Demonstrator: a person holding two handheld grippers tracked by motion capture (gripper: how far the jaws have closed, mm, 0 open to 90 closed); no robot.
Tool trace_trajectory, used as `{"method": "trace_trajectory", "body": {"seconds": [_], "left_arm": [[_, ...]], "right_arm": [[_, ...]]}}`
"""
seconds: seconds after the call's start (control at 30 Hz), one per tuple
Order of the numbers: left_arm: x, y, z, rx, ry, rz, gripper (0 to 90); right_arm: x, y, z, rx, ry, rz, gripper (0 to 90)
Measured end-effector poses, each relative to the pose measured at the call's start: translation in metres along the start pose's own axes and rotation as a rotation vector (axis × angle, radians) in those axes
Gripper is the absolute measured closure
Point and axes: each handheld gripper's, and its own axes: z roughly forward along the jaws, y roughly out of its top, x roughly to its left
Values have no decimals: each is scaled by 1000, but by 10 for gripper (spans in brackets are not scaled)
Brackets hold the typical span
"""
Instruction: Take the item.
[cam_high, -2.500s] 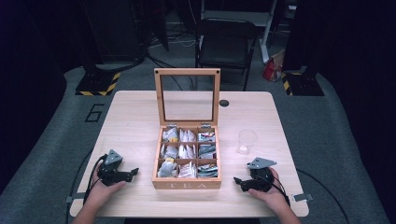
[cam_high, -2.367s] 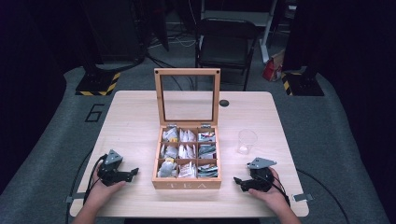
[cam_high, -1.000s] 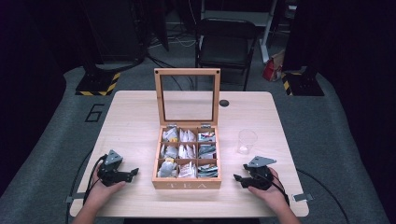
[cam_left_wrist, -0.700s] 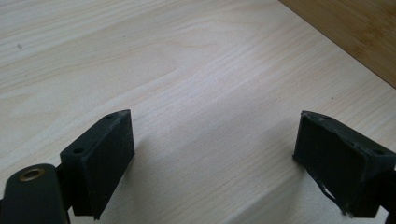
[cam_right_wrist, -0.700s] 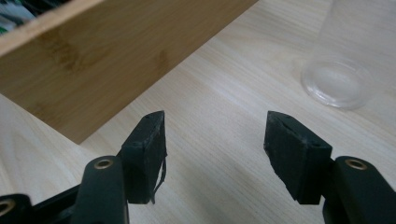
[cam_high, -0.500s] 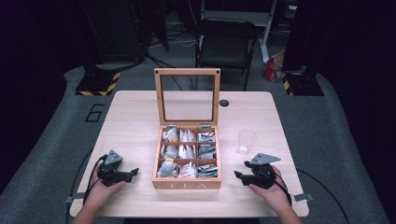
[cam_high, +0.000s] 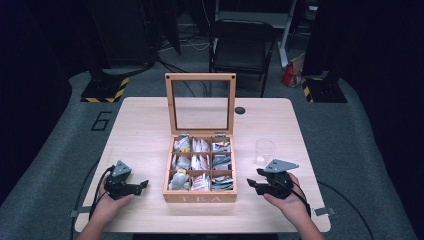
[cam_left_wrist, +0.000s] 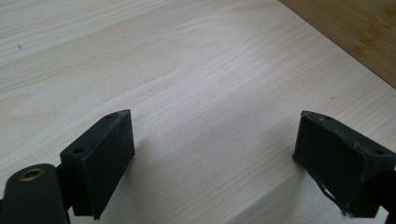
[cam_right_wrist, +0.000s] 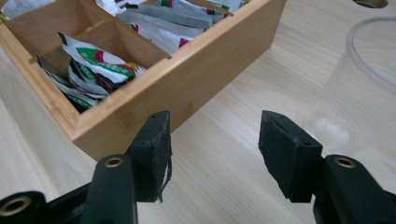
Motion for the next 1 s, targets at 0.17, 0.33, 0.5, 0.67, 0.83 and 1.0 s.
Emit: {"method": "trace_trajectory", "body": {"seconds": [0.17,0.33,0.5,0.67,0.83,1.0], "left_arm": [[-1,0,1,-14,-2,-23,117],[-1,0,0,-4,-3,-12,117],[-1,0,0,-2,-3,-9,116],[0,0,0,-1,-2,-6,117],[-1,0,0,-2,-3,-10,117],[-1,0,0,-2,-3,-11,116]], "right_arm": [[7,11,-2,-3,18,-15,441],[15,20,-3,-11,36,-39,440],[21,30,-4,-13,53,-41,445],[27,44,-5,-28,80,-62,469],[31,53,-2,-47,104,-60,479],[35,60,4,-49,129,-62,485]]}}
